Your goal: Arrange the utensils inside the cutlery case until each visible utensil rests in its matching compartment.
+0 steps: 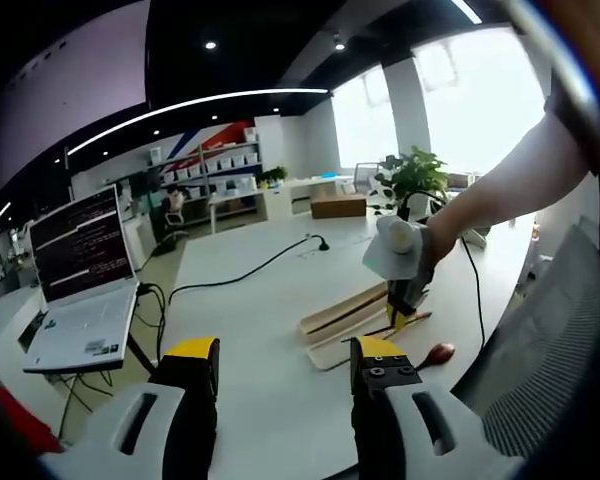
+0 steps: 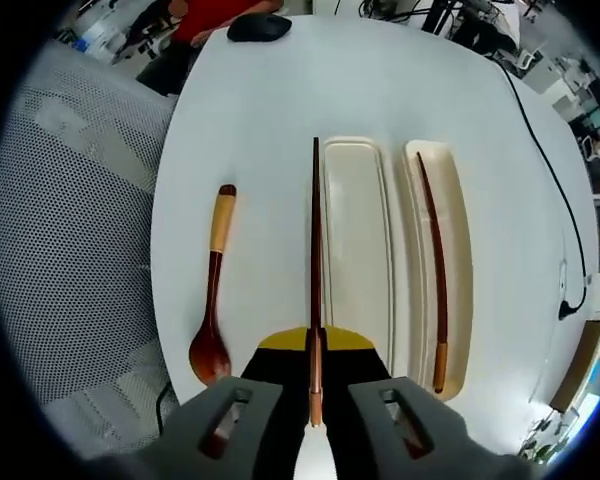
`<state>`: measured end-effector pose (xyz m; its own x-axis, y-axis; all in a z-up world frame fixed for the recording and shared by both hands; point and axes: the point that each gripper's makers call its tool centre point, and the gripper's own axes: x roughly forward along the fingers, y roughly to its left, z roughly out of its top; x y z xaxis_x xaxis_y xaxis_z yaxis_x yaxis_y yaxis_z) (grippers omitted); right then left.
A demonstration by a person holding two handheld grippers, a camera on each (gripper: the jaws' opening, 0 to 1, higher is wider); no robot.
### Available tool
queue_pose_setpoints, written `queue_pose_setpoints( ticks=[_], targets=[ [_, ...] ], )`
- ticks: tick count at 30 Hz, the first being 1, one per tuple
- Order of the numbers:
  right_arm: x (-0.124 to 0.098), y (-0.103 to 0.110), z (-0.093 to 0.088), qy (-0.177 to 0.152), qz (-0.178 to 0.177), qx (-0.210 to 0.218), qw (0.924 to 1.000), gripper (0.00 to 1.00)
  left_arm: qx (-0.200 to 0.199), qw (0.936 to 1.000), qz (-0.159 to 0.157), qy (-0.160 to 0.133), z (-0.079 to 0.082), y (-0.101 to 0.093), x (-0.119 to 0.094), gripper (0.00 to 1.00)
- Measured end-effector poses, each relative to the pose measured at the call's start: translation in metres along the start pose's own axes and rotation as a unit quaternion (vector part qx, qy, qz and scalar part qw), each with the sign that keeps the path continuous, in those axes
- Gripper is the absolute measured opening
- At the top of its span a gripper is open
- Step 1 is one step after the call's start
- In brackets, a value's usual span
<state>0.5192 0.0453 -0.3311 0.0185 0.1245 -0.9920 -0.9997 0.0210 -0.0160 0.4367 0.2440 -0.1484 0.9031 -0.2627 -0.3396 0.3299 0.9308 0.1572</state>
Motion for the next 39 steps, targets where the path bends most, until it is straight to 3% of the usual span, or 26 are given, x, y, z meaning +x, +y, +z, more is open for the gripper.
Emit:
queue_pose_setpoints(
  ticks=[39],
  targets=[
    [-0.029, -0.04, 0.004, 0.011, -0.043, -0.015, 0.9989, 0.0, -0.002, 1.0, 0.001, -0.002, 0.001, 0.0, 0.001, 0.54]
  ],
)
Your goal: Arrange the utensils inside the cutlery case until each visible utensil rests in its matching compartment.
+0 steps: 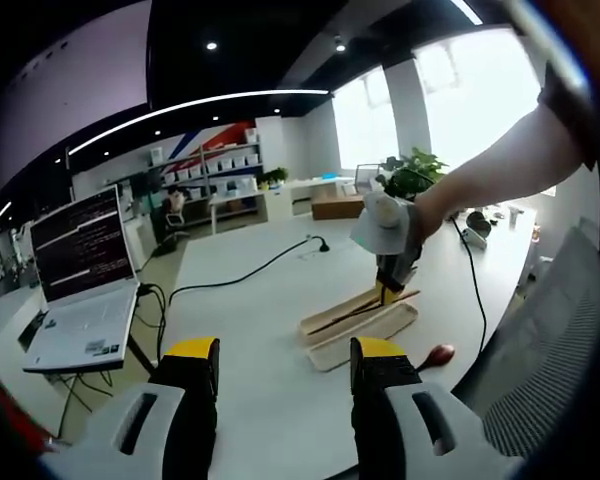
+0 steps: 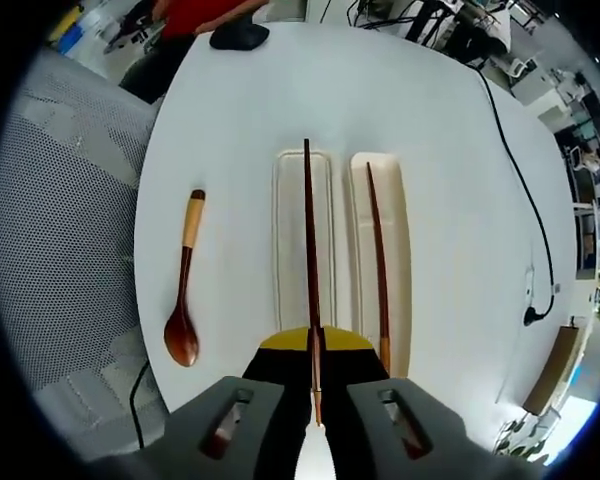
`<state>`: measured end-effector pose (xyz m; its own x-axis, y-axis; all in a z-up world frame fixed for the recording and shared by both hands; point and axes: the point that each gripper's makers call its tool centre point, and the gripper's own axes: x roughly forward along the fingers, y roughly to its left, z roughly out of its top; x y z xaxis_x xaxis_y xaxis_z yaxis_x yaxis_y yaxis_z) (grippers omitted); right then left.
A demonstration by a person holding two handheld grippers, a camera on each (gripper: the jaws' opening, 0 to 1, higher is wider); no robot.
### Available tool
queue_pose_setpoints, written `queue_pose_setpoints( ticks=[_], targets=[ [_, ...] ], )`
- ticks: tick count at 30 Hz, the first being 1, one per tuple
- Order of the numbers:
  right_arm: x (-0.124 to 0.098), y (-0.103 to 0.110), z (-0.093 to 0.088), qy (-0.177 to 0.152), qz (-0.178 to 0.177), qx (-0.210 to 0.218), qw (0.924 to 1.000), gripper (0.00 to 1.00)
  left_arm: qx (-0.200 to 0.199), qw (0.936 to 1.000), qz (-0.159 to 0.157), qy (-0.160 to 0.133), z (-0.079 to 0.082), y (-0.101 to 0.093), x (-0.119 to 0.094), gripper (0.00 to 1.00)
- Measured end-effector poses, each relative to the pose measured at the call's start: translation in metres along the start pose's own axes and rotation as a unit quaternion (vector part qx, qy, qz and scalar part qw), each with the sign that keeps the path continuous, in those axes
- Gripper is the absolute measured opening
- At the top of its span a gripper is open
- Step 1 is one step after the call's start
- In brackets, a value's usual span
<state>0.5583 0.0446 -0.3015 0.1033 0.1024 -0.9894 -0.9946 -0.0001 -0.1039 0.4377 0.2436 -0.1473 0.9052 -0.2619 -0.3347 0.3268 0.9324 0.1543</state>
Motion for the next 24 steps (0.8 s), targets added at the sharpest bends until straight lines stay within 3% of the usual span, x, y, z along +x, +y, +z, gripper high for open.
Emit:
queue_pose_setpoints(
  ticks=[24],
  targets=[
    [-0.007, -0.026, 0.017, 0.001, -0.026, -0.015, 0.9996, 0.0, -0.001, 1.0, -0.001, 0.004, -0.002, 0.0, 0.0, 0.54]
  ],
)
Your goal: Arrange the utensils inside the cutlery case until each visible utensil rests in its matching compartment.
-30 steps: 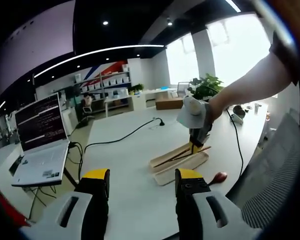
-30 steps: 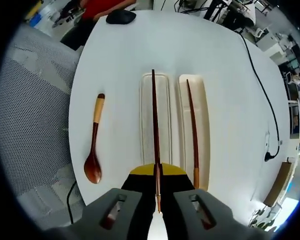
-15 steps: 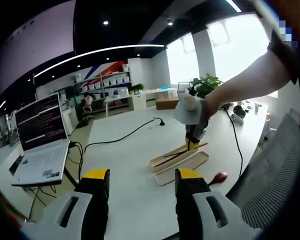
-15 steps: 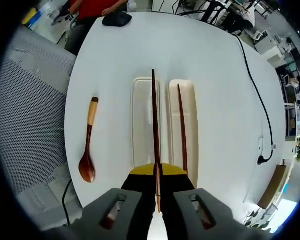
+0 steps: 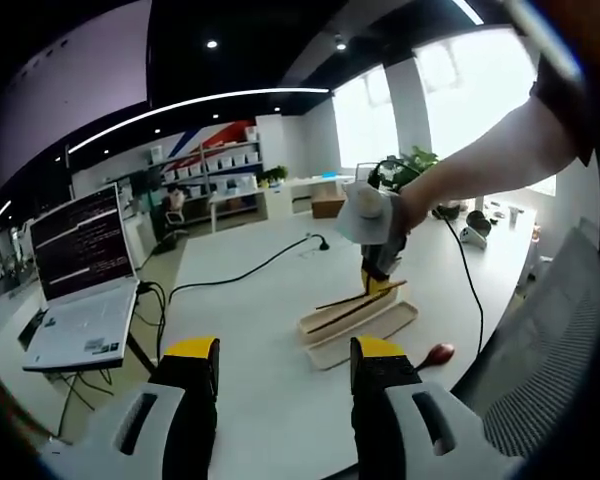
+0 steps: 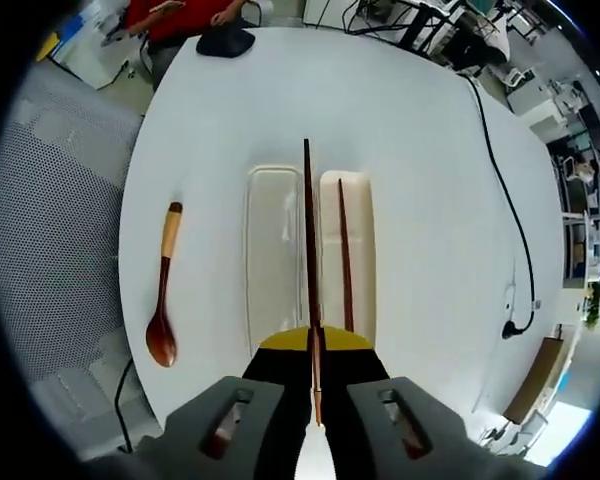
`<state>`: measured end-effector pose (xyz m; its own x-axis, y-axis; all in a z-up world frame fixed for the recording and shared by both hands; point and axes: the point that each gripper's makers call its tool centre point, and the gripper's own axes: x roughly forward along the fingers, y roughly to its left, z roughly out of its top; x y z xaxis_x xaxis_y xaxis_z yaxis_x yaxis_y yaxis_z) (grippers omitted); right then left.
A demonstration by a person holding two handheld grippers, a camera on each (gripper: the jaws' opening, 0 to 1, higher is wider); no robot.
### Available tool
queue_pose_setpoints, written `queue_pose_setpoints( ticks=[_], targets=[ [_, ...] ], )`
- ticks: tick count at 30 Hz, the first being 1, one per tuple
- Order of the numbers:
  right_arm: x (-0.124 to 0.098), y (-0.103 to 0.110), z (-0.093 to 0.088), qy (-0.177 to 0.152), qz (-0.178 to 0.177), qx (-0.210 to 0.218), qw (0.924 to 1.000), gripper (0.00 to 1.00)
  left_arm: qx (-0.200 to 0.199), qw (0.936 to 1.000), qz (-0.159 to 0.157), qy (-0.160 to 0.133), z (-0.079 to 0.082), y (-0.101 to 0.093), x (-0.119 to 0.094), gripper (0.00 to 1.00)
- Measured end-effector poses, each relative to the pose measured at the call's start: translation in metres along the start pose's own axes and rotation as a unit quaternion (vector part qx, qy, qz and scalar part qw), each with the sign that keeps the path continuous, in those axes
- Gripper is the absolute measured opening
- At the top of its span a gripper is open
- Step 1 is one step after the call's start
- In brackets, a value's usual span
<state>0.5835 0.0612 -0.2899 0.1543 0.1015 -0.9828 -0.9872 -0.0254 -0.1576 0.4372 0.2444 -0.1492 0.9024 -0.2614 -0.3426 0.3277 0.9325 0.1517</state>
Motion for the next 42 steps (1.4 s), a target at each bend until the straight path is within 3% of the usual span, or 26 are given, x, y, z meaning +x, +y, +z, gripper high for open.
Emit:
queue_pose_setpoints(
  ticks=[26, 42],
  targets=[
    [0.018, -0.018, 0.011, 0.002, -0.005, -0.01, 0.9999, 0.0, -0.009, 0.9999, 0.004, 0.003, -0.003, 0.003, 0.0, 0.54],
    [0.033, -0.025, 0.004, 0.013, 0.003, -0.013, 0.9998, 0.0, -0.017, 0.9998, 0.013, 0.003, -0.003, 0.006, 0.0, 0.54]
  ],
)
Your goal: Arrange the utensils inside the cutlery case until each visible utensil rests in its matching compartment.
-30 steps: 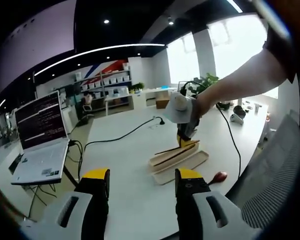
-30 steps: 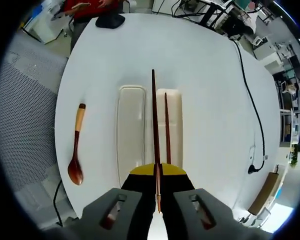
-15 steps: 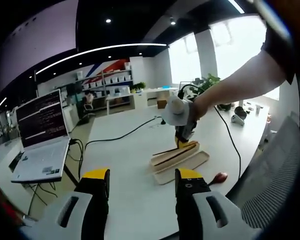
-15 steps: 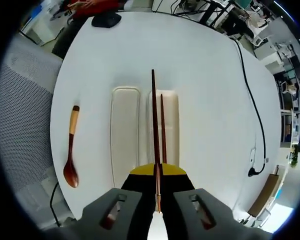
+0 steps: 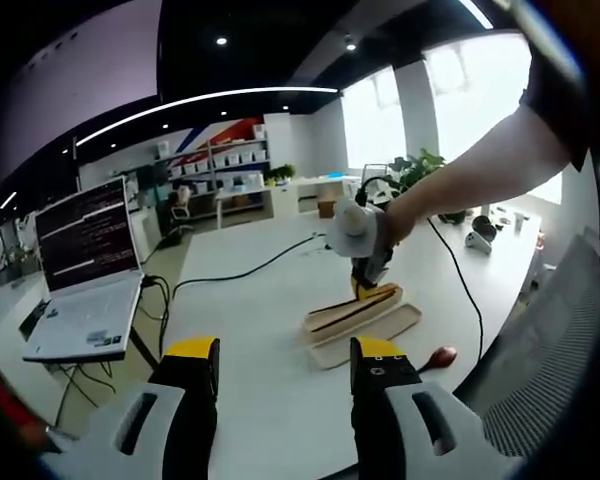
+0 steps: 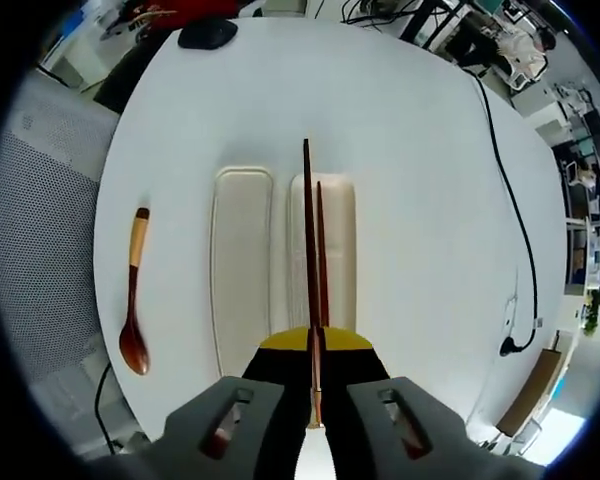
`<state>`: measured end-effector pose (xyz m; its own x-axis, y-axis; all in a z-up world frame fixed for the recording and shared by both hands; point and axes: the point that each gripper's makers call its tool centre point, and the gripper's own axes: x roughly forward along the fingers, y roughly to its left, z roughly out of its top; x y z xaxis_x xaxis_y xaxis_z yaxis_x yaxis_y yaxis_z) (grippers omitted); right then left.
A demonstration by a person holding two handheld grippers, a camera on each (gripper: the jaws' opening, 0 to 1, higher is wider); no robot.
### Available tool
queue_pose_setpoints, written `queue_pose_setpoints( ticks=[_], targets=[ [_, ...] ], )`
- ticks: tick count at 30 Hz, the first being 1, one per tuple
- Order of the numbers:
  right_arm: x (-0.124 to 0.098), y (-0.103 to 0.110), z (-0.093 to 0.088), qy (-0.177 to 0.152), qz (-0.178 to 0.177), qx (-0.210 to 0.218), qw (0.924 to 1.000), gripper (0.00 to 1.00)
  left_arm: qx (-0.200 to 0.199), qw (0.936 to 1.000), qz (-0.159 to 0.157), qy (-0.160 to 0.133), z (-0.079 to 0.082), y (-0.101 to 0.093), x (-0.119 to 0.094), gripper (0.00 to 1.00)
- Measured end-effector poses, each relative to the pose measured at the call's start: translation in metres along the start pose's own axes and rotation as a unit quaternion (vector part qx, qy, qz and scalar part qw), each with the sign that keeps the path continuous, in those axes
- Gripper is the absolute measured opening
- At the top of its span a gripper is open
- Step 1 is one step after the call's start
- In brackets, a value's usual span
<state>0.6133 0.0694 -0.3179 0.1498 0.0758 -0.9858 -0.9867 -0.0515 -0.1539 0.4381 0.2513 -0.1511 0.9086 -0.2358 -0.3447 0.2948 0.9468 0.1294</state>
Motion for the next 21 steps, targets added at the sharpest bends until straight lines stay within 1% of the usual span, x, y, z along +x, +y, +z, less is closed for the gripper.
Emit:
queue_pose_setpoints(
  ticks=[3, 8, 14, 21],
  targets=[
    [-0.002, 0.004, -0.001, 0.003, 0.002, 0.001, 1.0, 0.0, 0.0, 1.0, 0.0, 0.001, 0.0, 0.0, 0.0, 0.54],
    [-0.001, 0.004, -0.001, 0.001, 0.001, 0.003, 1.0, 0.0, -0.002, 1.0, 0.001, 0.001, 0.0, 0.0, 0.0, 0.54],
    [0.004, 0.003, -0.001, 0.001, 0.004, 0.002, 1.0, 0.0, 0.003, 0.9999, -0.008, 0.009, -0.002, -0.005, 0.001, 0.54],
    [0.015, -0.001, -0.001, 0.003, 0.009, 0.001, 1.0, 0.0, 0.002, 0.9999, -0.008, 0.01, -0.002, -0.005, 0.002, 0.54]
  ],
)
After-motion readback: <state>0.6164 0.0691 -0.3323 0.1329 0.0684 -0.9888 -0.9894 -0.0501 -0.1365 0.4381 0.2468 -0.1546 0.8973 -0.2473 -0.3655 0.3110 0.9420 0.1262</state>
